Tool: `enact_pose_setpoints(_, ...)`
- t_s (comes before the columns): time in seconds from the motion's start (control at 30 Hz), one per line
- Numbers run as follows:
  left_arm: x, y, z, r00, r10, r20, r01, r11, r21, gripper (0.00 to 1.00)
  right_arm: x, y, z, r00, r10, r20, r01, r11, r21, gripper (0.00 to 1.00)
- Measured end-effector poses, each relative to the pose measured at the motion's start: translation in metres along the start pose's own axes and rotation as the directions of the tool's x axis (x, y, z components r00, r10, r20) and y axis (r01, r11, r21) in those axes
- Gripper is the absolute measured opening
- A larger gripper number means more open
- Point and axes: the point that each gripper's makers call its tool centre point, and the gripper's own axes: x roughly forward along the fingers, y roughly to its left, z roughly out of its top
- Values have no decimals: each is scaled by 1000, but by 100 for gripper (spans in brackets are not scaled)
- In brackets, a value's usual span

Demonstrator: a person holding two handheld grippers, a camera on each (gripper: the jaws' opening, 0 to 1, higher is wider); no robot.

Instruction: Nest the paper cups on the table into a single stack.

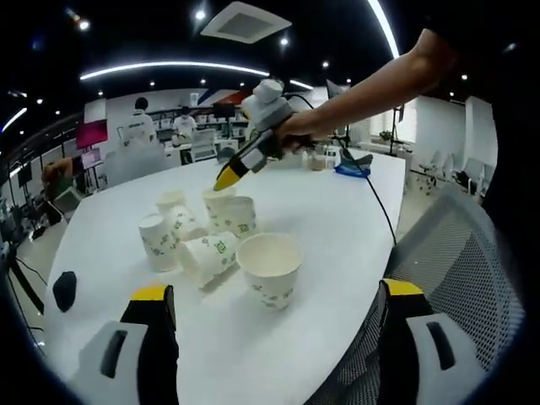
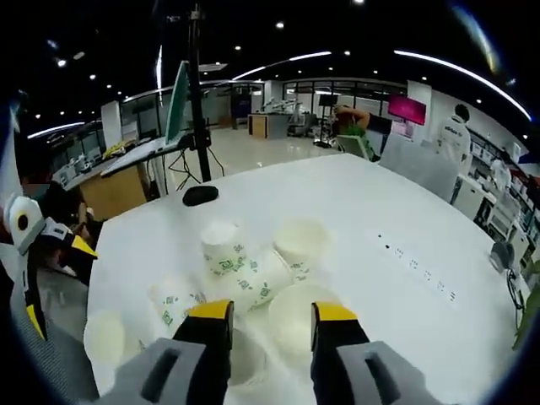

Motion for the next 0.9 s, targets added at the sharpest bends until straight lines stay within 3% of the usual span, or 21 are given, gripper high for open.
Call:
enact_pose_setpoints(0.27, 1, -2, -2, 1000, -8, -10, 8, 1000, 9, 99, 10, -9, 3, 1000, -9, -28, 9, 1000, 17, 31)
enact_pose_setpoints(0.5, 2, -1, -1, 1000, 0, -8, 0, 1000, 4, 99, 19, -12, -5, 996, -2, -89, 4, 1000, 19, 28)
enact_pose_setpoints(0.9, 3, -1, -3, 1000, -3, -10, 3, 1000, 8, 99, 34, -10, -14, 992, 20, -127, -11, 997, 71, 18)
